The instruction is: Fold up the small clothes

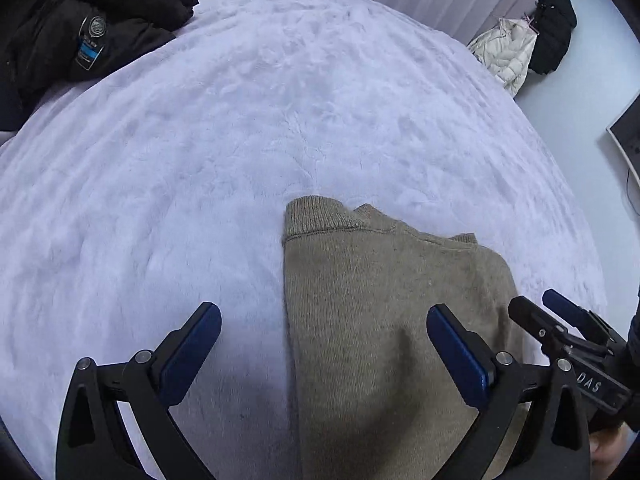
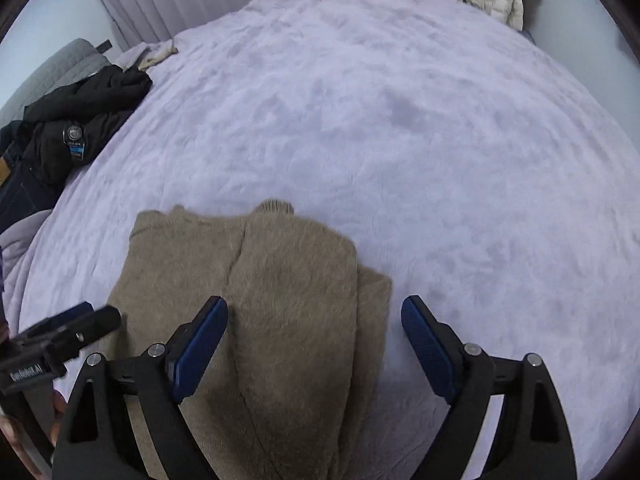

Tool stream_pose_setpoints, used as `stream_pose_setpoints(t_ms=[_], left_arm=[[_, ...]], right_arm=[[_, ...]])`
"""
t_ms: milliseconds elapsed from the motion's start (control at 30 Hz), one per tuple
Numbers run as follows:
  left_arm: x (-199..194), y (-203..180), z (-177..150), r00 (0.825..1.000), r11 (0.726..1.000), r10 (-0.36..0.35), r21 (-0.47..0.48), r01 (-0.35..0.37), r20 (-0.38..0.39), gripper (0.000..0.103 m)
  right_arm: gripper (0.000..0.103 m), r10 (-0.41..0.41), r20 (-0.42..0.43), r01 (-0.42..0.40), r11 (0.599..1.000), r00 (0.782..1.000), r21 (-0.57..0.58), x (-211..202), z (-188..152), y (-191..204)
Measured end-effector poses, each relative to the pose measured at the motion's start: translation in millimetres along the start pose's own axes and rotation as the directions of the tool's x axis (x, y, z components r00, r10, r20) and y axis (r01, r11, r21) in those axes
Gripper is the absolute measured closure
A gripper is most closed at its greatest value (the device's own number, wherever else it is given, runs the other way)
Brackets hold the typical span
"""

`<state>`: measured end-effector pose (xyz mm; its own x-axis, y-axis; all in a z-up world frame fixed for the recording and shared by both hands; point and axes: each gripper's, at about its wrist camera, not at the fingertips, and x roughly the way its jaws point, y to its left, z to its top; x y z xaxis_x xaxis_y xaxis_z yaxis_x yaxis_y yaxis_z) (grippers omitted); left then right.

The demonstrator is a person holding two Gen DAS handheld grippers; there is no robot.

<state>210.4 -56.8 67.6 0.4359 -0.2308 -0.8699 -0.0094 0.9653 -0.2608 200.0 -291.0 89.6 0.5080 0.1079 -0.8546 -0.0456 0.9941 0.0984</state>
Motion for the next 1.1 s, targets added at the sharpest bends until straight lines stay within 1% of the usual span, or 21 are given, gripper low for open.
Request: stream_pose_setpoints(t_ms=[33,67,100,133,167,200,267,300,367,433,533,567,600,633,700,733,767,800,833,933,1100], left_arm=[[13.8,-2.6,0.4,0.998,0.999,0.037,0.02,-0.036,-0.053,0.0],[32.8,-3.4,-4.1,0.988,0.996,0.079,0.049,-0.073,-0.135,0.0],[39.1,0.0,-10.1,0.986,0.998,0.049,0.049,-0.042,-0.158,0.0],[35.6,7.2,-15.7,0.989,0.999,-0.01,0.031,0.014,-0.145,0.0],[25.6,19.1,-22.2,0.988,0.997,-0.074,0.001,0.075,-0.134,0.0],[14.9,30.8,-28.7,0.986,0.994,-0.113,-0.021,0.111,-0.124,0.0],[-10.5,55.7,-44.5,0.985,0.988,-0.152,-0.039,0.15,-0.077,0.0],[-20.1,66.2,-51.8,0.984,0.986,-0.167,-0.034,0.165,-0.057,0.0],[-23.0,76.8,-58.0,0.977,0.979,-0.201,-0.038,0.198,-0.078,0.0],[-12.6,74.6,-59.3,0.96,0.966,-0.256,-0.049,0.252,-0.116,0.0],[10.5,47.8,-59.5,0.91,0.931,-0.365,-0.049,0.362,-0.197,0.0],[19.2,33.6,-59.3,0.907,0.93,-0.363,-0.018,0.368,-0.215,0.0],[27.8,23.4,-58.2,0.918,0.941,-0.328,0.011,0.338,-0.221,0.0],[35.5,15.8,-58.2,0.929,0.952,-0.294,0.021,0.306,-0.226,0.0],[37.1,6.1,-54.5,0.933,0.953,-0.291,0.018,0.301,-0.214,0.002],[31.0,1.6,-52.8,0.924,0.945,-0.315,0.024,0.328,-0.215,0.037],[22.8,-0.3,-51.9,0.925,0.944,-0.314,0.037,0.329,-0.214,0.052],[14.6,-1.1,-51.7,0.928,0.943,-0.311,0.055,0.328,-0.204,0.057],[5.2,-1.1,-53.0,0.929,0.94,-0.312,0.074,0.332,-0.197,0.06],[-17.8,4.2,-59.5,0.933,0.942,-0.305,0.081,0.325,-0.192,0.06],[-72.0,22.7,-79.0,0.93,0.938,-0.321,0.073,0.338,-0.179,0.06]], right_arm=[[0.012,-0.026,-0.011,0.026,0.999,1.0,-0.024,4.4,1.2,6.1],[0.012,-0.043,-0.04,0.042,0.998,0.998,-0.043,13.3,0.9,11.8],[0.012,-0.055,-0.09,0.049,0.996,0.994,-0.069,26.3,-1.5,17.1],[0.012,-0.067,-0.13,0.056,0.994,0.989,-0.091,36.1,-7.3,17.4],[0.012,-0.055,-0.132,0.044,0.995,0.99,-0.085,37.7,-15.1,13.0],[0.012,-0.01,-0.107,0.005,0.999,0.994,-0.048,31.2,-19.5,2.2],[0.012,0.093,-0.111,-0.088,0.995,0.989,0.054,11.4,-37.2,-26.5],[0.012,0.115,-0.103,-0.106,0.99,0.988,0.091,1.5,-46.1,-40.0],[0.012,0.152,-0.065,-0.144,0.983,0.986,0.114,-19.7,-63.9,-63.4],[0.012,0.205,-0.038,-0.197,0.969,0.978,0.151,-30.6,-73.0,-80.6],[0.012,0.362,-0.019,-0.346,0.903,0.932,0.253,-19.5,-75.3,-88.7],[0.012,0.416,-0.038,-0.391,0.88,0.909,0.269,-8.8,-74.0,-84.6],[0.012,0.473,-0.073,-0.438,0.855,0.878,0.276,4.3,-74.6,-76.5],[0.011,0.5,-0.107,-0.457,0.846,0.86,0.276,18.3,-74.4,-66.5],[0.012,0.455,-0.123,-0.419,0.877,0.882,0.236,30.3,-74.6,-48.9],[0.018,0.436,-0.125,-0.406,0.89,0.891,0.209,29.4,-72.8,-40.1],[0.03,0.449,-0.127,-0.423,0.887,0.885,0.184,24.3,-69.6,-30.8],[0.055,0.457,-0.123,-0.433,0.883,0.881,0.181,16.5,-68.3,-26.7],[0.067,0.445,-0.096,-0.429,0.89,0.89,0.155,3.9,-66.3,-22.1],[0.068,0.436,-0.062,-0.43,0.898,0.898,0.095,-26.4,-67.8,-5.5],[0.069,0.465,-0.058,-0.461,0.884,0.883,0.078,-67.1,-80.2,20.6]])
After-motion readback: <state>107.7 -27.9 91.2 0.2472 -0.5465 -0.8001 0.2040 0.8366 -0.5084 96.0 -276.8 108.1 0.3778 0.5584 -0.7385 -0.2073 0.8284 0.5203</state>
